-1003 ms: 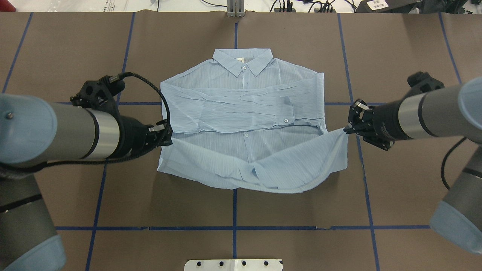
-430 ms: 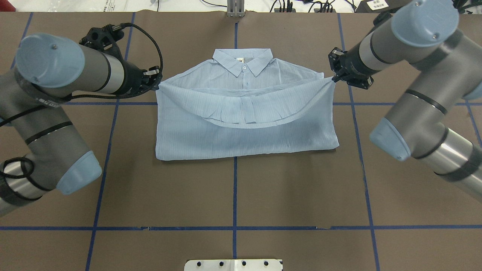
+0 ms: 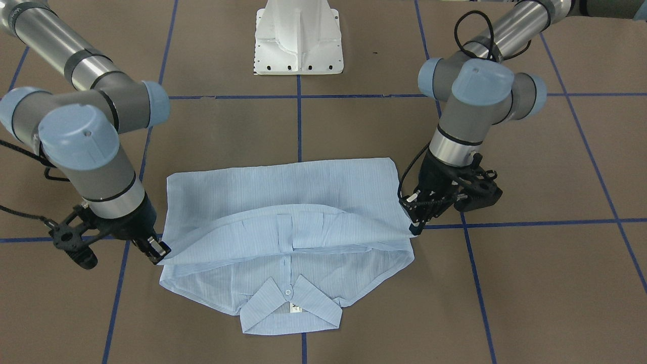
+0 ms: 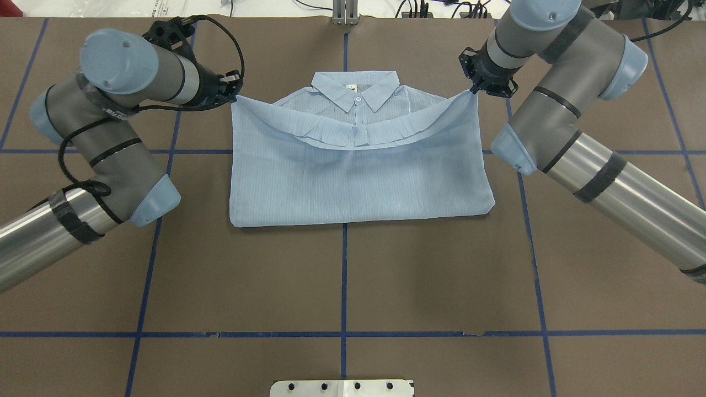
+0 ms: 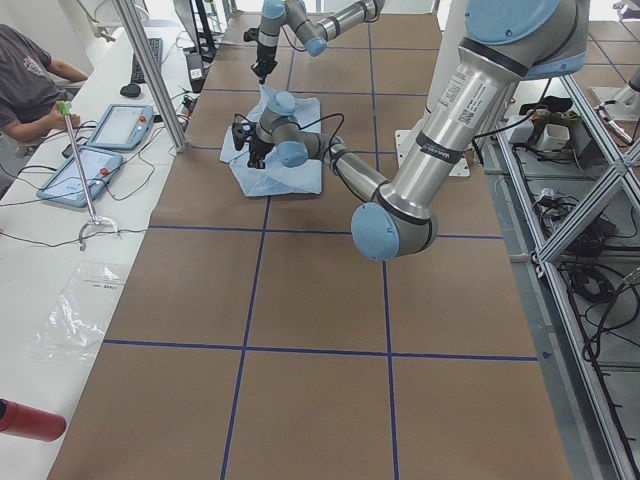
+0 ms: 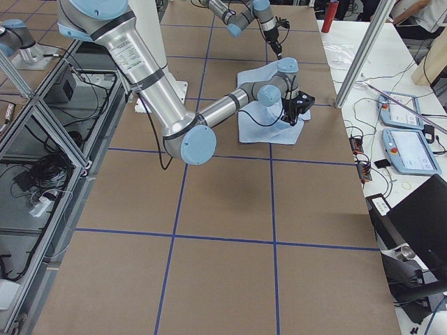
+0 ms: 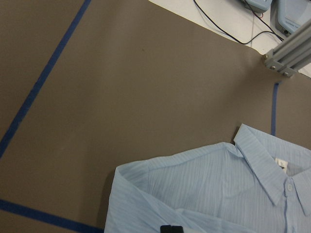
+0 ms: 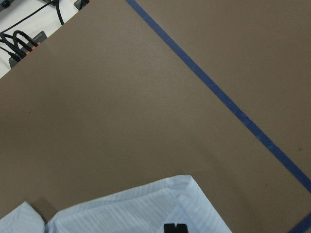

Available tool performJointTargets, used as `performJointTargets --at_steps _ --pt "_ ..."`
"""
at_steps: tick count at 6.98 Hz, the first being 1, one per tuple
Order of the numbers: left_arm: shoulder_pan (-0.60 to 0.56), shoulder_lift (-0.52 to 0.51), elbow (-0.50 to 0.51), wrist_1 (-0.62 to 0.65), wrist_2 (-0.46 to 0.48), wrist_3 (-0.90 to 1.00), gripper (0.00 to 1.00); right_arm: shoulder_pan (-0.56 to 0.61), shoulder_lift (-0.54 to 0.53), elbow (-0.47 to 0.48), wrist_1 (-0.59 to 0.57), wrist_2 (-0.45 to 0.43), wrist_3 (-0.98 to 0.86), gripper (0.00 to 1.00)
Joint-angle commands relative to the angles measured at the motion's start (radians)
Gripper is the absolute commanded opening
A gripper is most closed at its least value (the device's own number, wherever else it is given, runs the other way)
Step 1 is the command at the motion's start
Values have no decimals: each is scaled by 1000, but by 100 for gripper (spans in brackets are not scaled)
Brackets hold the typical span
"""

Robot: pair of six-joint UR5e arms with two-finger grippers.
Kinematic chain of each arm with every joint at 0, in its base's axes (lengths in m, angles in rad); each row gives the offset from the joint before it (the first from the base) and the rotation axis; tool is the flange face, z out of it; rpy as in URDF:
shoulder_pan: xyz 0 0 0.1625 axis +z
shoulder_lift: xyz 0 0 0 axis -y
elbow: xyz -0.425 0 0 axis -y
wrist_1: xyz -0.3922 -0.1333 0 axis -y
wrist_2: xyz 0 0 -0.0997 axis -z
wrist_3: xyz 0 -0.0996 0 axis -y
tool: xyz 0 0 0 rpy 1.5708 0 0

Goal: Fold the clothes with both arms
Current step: 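Lift the hem with both grippers and fold it toward the collar, then lay the hem near the collar and open both grippers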

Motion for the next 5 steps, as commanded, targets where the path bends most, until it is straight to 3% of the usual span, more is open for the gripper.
performJointTargets --at_steps 1,2,4,5 --pt "-4 -87 277 -196 4 5 0 -3 125 -230 80 -12 1 0" --pt "-4 -89 341 -268 8 42 0 -3 126 -262 92 -18 -2 0" --pt "-4 -91 358 -280 27 53 0 -16 124 -318 161 -46 -2 0" --pt "-4 -91 358 -280 27 71 17 -16 134 -318 165 -52 -2 20"
